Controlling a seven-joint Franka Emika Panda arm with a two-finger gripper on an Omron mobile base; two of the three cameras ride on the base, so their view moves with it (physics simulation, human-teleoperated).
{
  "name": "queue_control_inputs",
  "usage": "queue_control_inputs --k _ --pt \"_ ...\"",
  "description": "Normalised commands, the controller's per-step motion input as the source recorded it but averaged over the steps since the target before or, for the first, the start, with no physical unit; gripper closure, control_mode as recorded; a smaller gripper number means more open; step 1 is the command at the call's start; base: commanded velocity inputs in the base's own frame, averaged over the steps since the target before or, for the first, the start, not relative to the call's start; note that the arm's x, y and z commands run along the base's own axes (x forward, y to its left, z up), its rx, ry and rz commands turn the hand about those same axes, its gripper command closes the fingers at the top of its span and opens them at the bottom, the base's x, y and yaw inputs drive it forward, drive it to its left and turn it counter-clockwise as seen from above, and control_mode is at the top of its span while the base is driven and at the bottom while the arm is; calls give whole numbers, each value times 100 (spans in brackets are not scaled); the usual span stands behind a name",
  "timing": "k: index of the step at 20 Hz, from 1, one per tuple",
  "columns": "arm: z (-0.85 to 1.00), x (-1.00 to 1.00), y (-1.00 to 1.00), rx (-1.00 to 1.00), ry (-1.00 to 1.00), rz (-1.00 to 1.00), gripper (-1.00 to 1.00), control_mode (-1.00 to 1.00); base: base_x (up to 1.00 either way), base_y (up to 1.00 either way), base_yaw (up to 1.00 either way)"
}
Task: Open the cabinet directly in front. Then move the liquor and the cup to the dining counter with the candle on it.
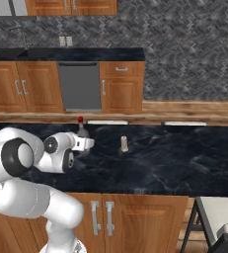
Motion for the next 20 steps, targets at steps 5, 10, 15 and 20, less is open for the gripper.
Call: queue_control_inputs --k 5,10,15,20 --pt "0 0 0 0 0 0 -100 -100 0 0 0" --pt "11 0 0 1 0 0 -100 -100 0 0 0" --pt "64 1 0 1 0 0 -100 -100 0 0 0" --pt "98 0 0 0 0 -5 -100 -100 0 0 0"
